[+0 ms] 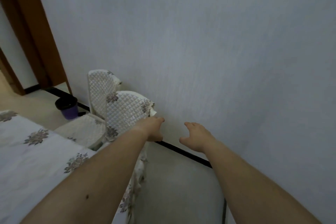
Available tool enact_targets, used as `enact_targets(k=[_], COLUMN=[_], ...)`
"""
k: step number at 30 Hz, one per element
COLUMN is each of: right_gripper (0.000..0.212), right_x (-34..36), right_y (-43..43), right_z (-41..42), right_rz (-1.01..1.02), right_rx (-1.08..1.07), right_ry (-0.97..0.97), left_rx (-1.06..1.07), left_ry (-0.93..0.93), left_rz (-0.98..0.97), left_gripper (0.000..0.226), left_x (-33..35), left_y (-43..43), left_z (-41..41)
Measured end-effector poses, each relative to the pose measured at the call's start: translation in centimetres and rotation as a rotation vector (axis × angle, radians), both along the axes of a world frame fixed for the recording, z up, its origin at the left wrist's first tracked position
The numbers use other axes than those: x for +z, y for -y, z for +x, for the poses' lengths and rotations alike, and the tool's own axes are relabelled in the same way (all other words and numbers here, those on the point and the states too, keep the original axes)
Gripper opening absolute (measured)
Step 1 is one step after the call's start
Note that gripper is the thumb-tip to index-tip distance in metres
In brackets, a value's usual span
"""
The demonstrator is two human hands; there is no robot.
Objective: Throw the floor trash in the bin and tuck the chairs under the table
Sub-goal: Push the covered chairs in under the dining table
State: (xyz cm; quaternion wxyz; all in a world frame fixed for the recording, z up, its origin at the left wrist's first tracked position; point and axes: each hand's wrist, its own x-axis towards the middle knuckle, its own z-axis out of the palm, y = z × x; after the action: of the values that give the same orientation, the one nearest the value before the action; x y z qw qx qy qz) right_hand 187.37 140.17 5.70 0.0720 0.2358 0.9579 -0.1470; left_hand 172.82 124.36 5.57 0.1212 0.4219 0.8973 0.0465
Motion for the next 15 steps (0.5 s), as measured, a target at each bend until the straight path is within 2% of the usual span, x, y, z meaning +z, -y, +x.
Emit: enact_targets(k=[8, 12, 15], right_gripper=[0.078, 0.078, 0.083], right_x=[-1.5, -1.8, -2.1], right_y=[-3.9, -8.1, -11.9], right_z=[-8.0, -12.0, -14.8], right_rz=[-0.045, -0.038, -0.051], right_rx=[0.134, 0.215, 0.246], right_ry=[-0.015, -0.009, -0.002], left_rx=[0.107, 0.198, 0.259], left_ry=[0.004, 0.019, 0.045], left_rz=[-0.027, -0.034, -0.003], left_gripper=[0.08, 0.066, 0.073], left_x=[-1.4, -2.1, -2.3], left_y=[-3.1, -5.8, -8.8], left_z=[-5.7, -8.9, -10.9])
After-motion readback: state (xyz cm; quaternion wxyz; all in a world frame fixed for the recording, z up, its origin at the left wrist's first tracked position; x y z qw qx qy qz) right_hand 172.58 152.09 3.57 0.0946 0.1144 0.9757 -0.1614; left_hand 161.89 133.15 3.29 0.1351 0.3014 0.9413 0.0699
